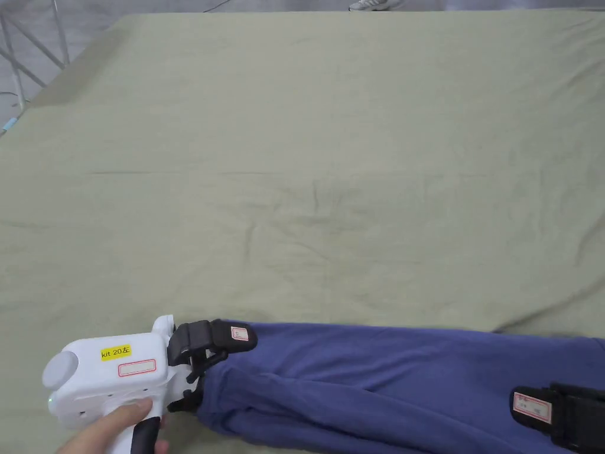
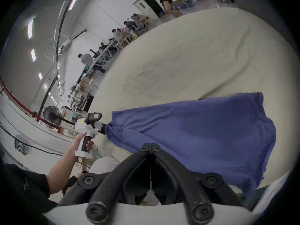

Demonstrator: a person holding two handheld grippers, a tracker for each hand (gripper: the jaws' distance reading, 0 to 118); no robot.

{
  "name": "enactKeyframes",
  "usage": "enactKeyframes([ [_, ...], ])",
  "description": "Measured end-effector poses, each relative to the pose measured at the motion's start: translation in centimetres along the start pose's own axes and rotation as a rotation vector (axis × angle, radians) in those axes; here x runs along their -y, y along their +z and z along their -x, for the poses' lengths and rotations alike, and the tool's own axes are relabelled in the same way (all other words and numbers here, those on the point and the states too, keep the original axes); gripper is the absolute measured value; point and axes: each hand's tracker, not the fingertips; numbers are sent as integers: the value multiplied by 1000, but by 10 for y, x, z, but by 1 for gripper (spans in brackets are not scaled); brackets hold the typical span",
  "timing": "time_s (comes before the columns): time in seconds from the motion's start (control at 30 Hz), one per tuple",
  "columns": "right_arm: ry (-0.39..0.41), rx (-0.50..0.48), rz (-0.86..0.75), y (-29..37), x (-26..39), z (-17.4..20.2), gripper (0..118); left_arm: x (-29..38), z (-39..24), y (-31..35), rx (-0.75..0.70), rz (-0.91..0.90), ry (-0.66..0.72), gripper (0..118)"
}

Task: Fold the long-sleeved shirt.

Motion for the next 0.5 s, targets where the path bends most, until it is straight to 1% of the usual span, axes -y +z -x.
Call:
enactKeyframes([
  [0.03,-5,-9,4,-2,0,1,0,0,1,-11,16,20,-14,114],
  [0.07,-8,-13,9,-7,-1,4,0,2,2,-21,-18,25,-24,102],
  [0.1,-8,-12,11,-10,-2,7,0,4,5,-33,-81,46,-49,76],
  [0.13,-7,-12,12,-12,-2,10,0,7,12,-45,-128,56,-57,14],
  [0.17,-5,-12,15,-12,-2,12,0,11,22,-57,-143,114,-24,5],
  [0.2,1,-11,18,-16,-5,14,0,4,30,-57,-47,139,26,5],
  [0.23,7,-7,17,-15,-5,18,0,5,-13,-31,-13,76,8,5],
  [0.27,10,-5,17,-14,-6,20,0,5,-17,-24,-28,60,12,5],
  [0.33,12,-7,15,-12,-8,25,0,2,-21,-3,56,76,-3,5],
  [0.4,8,-26,6,-10,-10,30,0,1,-15,21,125,37,4,4],
  [0.43,4,-40,1,-9,-12,33,0,0,-20,40,136,14,3,4],
  [0.5,-3,-63,-9,-10,-16,39,0,-2,-29,75,142,4,-51,4],
])
